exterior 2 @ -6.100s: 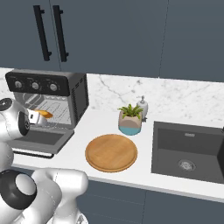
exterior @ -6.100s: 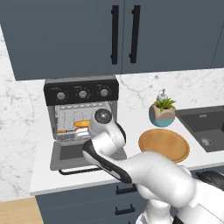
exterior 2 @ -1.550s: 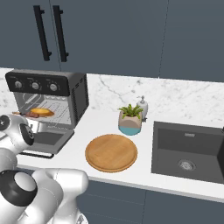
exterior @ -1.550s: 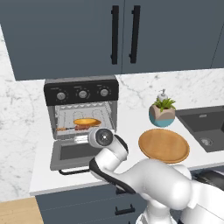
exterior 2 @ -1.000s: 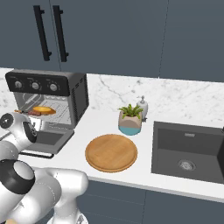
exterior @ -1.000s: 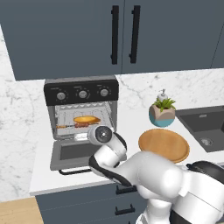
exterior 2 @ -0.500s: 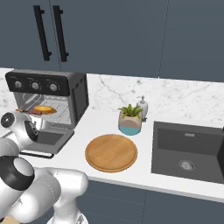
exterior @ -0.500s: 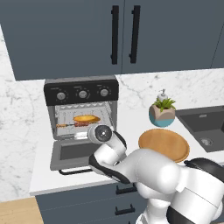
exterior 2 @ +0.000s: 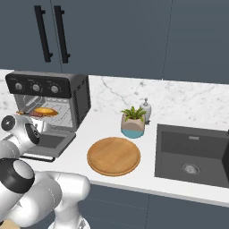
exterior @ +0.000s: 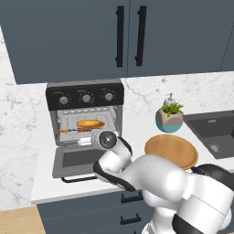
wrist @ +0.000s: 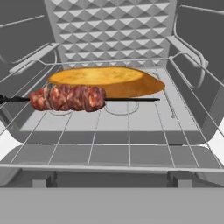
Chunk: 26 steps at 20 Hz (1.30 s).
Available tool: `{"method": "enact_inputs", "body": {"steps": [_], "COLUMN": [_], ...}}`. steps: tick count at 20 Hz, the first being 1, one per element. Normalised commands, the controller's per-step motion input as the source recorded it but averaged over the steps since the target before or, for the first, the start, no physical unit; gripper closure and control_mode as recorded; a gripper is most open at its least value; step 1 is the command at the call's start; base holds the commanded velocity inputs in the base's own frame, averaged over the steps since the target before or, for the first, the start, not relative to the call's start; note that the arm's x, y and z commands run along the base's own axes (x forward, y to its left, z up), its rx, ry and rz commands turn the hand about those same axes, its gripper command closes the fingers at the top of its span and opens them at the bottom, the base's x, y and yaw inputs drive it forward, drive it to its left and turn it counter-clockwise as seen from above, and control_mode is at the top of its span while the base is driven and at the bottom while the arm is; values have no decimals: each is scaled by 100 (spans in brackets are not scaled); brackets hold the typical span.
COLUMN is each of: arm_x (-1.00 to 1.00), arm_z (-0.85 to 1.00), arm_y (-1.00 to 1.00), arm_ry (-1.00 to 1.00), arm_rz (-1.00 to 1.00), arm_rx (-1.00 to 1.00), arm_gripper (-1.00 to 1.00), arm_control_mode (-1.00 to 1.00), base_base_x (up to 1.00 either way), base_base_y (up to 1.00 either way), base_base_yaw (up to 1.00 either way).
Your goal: Pick up the kebab skewer and baguette bread, and place them inside the toaster oven. Close the toaster oven door and start by setting the timer.
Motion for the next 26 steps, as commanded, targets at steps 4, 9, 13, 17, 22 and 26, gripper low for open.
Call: {"method": "enact_inputs", "body": {"steps": [4,9,13,17,22,26], "arm_x": [9,6,12,18,22,24], "arm_z": [2,9,1,0,0,0], "arm_y": [0,0,0,0,0,0], "arm_ry": [-4,-6,-3,-1,-1,-2], "arm_rz": [0,0,0,0,0,0], "arm_rx": [0,0,0,0,0,0], "arm_gripper": [-100,-100,-100,-100,-100,-100], "arm_control_mode": [-100,-100,-100,-100,-100,-100], "base_base_x": [0,0,0,0,0,0], "base_base_y": [0,0,0,0,0,0], "base_base_yaw": [0,0,0,0,0,0]}}
